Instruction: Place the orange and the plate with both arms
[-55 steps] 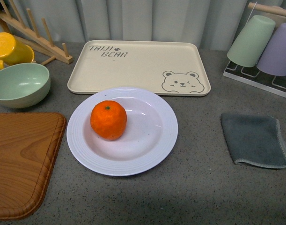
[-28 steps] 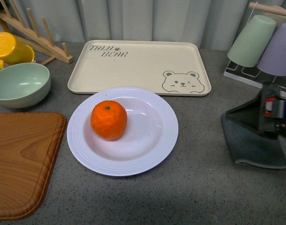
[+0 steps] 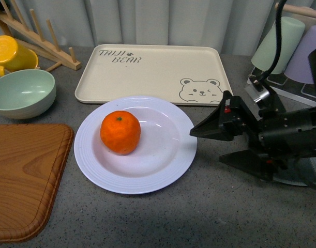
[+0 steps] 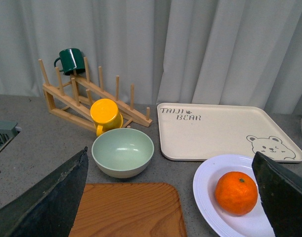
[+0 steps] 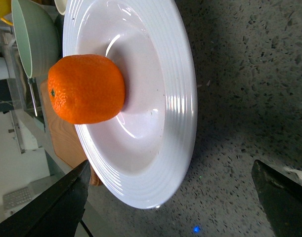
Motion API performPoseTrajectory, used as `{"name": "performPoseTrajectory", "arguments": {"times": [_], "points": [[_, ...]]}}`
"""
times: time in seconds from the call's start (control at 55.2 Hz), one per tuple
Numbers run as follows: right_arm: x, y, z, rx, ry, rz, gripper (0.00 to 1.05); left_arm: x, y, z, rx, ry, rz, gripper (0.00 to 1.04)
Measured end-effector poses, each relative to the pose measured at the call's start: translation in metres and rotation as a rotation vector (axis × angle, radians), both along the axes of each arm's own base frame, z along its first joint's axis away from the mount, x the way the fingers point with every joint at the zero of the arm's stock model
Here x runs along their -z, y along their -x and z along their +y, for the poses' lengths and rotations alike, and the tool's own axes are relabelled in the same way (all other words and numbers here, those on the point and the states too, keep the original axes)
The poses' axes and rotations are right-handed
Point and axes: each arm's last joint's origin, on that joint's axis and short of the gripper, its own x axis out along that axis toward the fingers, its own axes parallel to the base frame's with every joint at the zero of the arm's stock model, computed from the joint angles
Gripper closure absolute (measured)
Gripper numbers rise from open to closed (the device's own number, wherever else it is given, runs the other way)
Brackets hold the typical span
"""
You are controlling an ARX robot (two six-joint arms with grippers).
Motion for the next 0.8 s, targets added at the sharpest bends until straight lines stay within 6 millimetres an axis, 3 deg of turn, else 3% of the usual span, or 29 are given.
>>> {"name": "performPoseTrajectory", "arguments": {"times": [0.416,0.561,0.796], "points": [[0.016,-0.018,0.031,0.050,-0.097,0.115,0.10,0.000,0.000,0.000,0.000,0.000,0.000,0.07],[0.022,-0.016,0.038,0.046,-0.068,0.148,0.41,0.000,0.000,0.000,0.000,0.000,0.000,0.07],[0.024,-0.015,0.036,0.053,-0.053,0.158,0.75,0.000,0.000,0.000,0.000,0.000,0.000,0.07]]}}
